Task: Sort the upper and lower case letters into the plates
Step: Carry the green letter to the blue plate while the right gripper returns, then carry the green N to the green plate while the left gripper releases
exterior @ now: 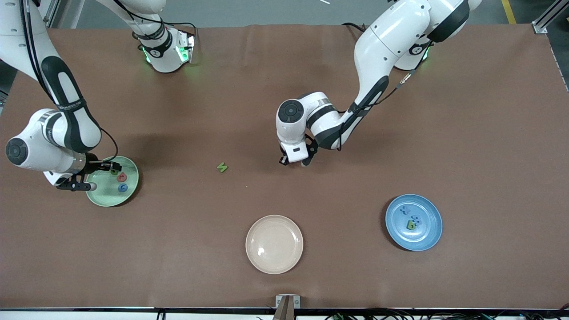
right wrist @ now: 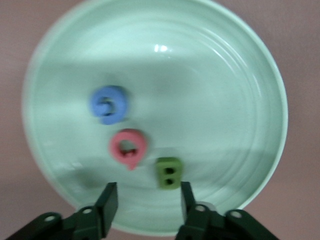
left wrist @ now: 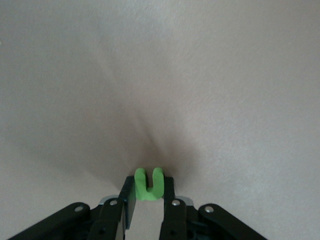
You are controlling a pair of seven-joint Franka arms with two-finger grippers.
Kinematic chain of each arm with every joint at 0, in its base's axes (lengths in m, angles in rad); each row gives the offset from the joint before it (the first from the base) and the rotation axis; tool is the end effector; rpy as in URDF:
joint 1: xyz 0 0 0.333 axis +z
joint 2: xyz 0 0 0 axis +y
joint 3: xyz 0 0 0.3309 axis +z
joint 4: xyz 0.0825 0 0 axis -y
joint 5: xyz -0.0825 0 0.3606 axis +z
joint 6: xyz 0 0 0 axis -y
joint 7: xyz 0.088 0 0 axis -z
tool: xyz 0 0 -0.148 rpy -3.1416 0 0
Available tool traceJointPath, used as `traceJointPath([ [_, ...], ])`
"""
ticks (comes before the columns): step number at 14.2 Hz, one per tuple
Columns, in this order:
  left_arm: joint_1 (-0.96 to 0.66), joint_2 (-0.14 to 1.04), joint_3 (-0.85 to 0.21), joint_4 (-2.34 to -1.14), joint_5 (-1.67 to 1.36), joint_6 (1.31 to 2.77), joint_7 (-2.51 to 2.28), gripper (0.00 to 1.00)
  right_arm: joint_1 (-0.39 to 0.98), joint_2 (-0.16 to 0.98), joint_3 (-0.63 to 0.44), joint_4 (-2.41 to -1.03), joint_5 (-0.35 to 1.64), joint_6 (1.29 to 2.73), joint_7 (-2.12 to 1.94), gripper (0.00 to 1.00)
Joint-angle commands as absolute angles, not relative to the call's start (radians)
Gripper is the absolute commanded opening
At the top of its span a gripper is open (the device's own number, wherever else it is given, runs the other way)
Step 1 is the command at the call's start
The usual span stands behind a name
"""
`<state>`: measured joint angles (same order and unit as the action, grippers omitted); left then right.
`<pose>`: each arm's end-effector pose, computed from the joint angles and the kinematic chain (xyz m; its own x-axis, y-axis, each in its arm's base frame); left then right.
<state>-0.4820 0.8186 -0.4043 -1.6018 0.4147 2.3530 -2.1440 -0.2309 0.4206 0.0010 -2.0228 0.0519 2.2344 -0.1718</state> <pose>0.4716 -0.5000 0.1623 0.4695 0.8829 -0.0063 0.8828 -0.4694 0.0170 0.5468 -0.1247 0.2152 0.9762 -0.0855 -0.1992 -0.1009 -0.9925 -0.0688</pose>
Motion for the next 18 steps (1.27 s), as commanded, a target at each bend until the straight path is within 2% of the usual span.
traceJointPath([
  [1, -0.436, 0.763, -0.391, -1.611, 0.462, 2.338, -2.109, 0.01, -0.086, 0.272, 0.003, -2.048, 0.038, 2.119, 0.088, 0.98],
  [3, -0.370, 0.736, -0.394, -1.592, 0.471, 2.303, -1.978, 0.01, 0.035, 0.242, 0.005, -2.048, 0.040, 2.076, 0.292, 0.99],
  [5, -0.296, 0.706, -0.394, -1.591, 0.471, 2.293, -1.826, 0.01, 0.148, 0.248, 0.005, -2.046, 0.051, 2.094, 0.507, 0.99],
  [9, -0.128, 0.693, -0.394, -1.594, 0.471, 2.292, -1.493, 0.01, 0.331, 0.310, 0.006, -2.046, 0.057, 2.253, 0.877, 0.99],
  [15, 0.057, 0.730, -0.393, -1.600, 0.469, 2.293, -1.176, 0.01, 0.443, 0.472, 0.006, -2.048, 0.104, 2.537, 1.023, 0.98],
  [18, 0.121, 0.744, -0.393, -1.598, 0.469, 2.298, -1.060, 0.01, 0.460, 0.520, 0.005, -2.048, 0.103, 2.595, 1.025, 0.90],
])
